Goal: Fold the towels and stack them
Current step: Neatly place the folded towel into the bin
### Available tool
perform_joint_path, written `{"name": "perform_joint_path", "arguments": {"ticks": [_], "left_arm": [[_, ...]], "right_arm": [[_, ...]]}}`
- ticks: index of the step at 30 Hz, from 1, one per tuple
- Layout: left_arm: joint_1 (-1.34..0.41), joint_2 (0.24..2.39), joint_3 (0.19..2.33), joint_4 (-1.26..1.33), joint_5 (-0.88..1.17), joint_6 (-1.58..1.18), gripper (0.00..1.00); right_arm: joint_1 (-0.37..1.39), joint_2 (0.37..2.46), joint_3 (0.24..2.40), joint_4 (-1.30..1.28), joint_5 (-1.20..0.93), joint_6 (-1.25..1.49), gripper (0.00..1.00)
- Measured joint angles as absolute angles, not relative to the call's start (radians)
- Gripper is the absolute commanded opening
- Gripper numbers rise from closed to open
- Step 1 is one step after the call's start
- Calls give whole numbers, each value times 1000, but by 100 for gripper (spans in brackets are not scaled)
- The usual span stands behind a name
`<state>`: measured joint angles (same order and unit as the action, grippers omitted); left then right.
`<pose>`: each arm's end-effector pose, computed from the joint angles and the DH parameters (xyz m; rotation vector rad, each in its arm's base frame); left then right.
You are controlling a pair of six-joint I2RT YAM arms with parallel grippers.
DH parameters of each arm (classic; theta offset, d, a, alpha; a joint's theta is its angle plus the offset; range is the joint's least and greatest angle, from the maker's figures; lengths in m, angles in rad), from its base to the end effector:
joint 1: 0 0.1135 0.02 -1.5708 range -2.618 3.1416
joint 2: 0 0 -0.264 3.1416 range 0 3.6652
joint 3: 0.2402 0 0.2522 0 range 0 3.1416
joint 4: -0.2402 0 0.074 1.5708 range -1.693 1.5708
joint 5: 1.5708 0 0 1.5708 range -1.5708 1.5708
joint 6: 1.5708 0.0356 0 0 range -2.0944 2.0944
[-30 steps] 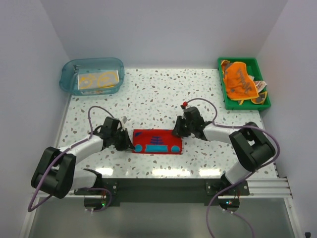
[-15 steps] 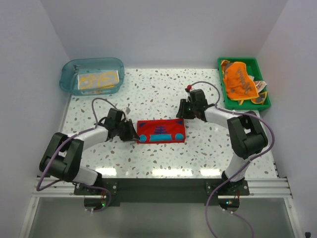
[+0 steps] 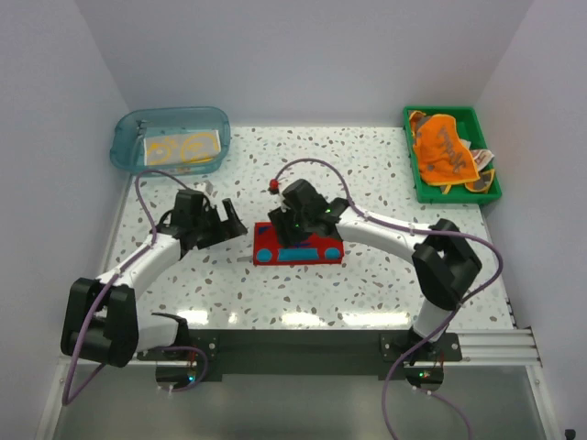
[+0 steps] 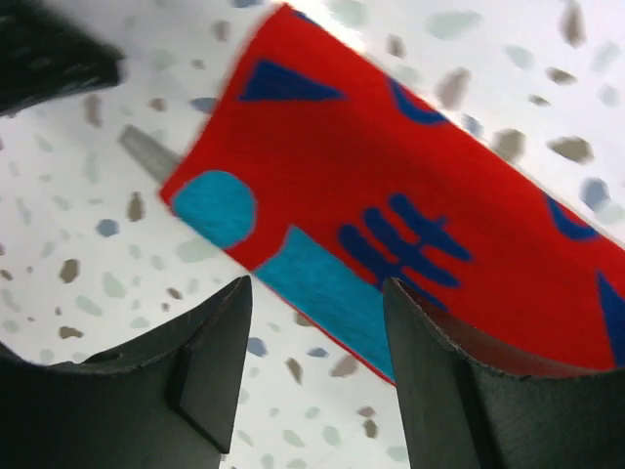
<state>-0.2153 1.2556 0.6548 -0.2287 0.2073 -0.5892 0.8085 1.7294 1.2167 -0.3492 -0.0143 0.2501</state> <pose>0.2403 -0.0601 0.1952 -0.3608 2.4441 -0.6119 0.2592 0.2722 0.2231 -0.6937 2.3957 0.4814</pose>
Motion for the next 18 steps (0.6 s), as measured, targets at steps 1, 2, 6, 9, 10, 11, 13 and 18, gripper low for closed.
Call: {"name": "perform_joint_path", "arguments": {"ticks": [1, 2, 6, 9, 10, 11, 13, 18], "left_arm": [[-192, 1264, 655, -236, 196, -581, 100], [-164, 1276, 655, -242, 187, -574, 100], [-57, 1318, 655, -279, 162, -552, 98], [-7, 1322, 655, -292, 158, -537, 97], [5, 1322, 655, -295, 159, -534, 96], [11, 1322, 655, -298, 159, -532, 96], [23, 1322, 655, -302, 159, -530, 96], [29, 1322, 655, -302, 160, -527, 95]], "right_arm": [[841, 1748, 1247, -361, -8, 242, 60], [871, 1771, 1279, -368, 0, 235, 60], [953, 1879, 1390, -391, 23, 210, 61], [995, 1950, 1446, -413, 37, 195, 61], [1006, 1973, 1462, -421, 40, 190, 60], [1013, 1989, 1474, -427, 41, 187, 60], [1033, 2024, 1505, -449, 50, 178, 59], [1061, 2076, 1555, -475, 72, 160, 54]]}}
